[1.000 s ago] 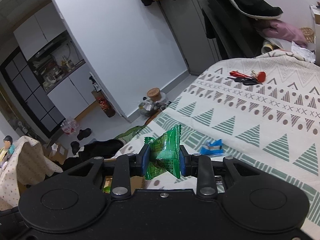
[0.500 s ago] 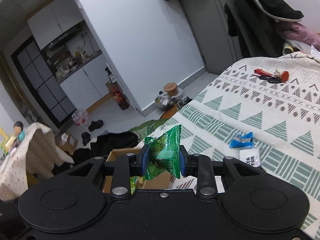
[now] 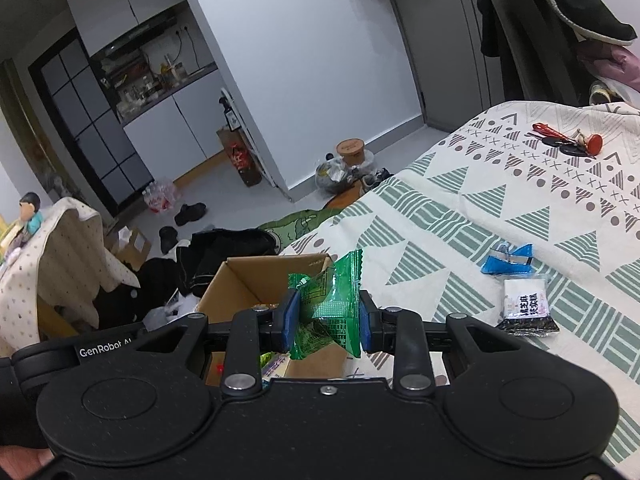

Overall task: Organize snacks
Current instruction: 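Carry the orange pack and green pack over the cardboard box with both tools, then open both tools to drop the orange and green packs into the box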

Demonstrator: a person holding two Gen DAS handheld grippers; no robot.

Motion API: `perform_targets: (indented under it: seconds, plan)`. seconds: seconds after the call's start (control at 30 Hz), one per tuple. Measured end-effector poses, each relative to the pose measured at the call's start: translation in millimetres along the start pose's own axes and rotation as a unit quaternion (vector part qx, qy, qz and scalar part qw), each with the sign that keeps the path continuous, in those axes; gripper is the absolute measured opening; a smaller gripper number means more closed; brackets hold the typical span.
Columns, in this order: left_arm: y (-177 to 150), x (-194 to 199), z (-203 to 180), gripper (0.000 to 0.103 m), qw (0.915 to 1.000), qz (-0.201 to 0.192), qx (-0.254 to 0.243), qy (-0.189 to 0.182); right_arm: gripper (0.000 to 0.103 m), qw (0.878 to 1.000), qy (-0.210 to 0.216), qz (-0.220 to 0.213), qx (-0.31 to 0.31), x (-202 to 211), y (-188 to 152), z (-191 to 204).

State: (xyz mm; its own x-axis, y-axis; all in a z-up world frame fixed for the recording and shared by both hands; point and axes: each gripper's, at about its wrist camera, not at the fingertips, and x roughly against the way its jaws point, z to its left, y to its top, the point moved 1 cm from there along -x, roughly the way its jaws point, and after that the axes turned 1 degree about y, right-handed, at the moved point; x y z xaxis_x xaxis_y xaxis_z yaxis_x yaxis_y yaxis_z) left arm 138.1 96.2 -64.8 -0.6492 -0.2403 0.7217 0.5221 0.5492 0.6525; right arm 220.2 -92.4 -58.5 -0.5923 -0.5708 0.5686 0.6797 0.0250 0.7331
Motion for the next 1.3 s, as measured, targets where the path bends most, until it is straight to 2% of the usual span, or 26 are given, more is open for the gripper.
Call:
perform_targets:
  seconds: [0.43, 0.67, 0.77, 0.83, 1.07, 1.2, 1.3]
  plan:
    - [9.2, -25.3, 25.2, 0.051, 0.998, 0.048, 0.03, -0.03, 0.029, 0.999, 0.001, 0.025, 0.023, -26.0, -1.0, 28.0]
    - [22.1, -19.8, 42.5, 0.052, 0.998, 0.042, 0.039, -0.027, 0.03, 0.999, 0.019, 0.024, 0.024, -33.1, 2.4, 41.1]
    - [27.2, -15.5, 47.6, 0.052, 0.9982, 0.038, 0.039, -0.025, 0.037, 0.999, 0.043, 0.018, 0.012, -33.2, 4.7, 44.9]
    - [30.5, -12.9, 50.4, 0.057, 0.9983, 0.036, 0.039, -0.024, 0.042, 0.999, 0.045, 0.02, 0.012, -32.6, 5.1, 46.1]
    - [33.4, 1.4, 48.1, 0.076, 0.9992, 0.02, 0.024, -0.023, 0.042, 1.0, 0.01, 0.025, -0.002, -22.6, 5.6, 30.5]
    - [31.2, 8.4, 41.5, 0.082, 0.9995, 0.015, 0.016, -0.021, 0.047, 1.0, -0.006, 0.026, -0.01, -13.1, 7.3, 19.4]
    - [29.7, 13.4, 35.9, 0.084, 0.9997, 0.012, 0.008, -0.019, 0.054, 1.0, -0.014, 0.021, -0.013, -2.7, 9.6, 10.5]
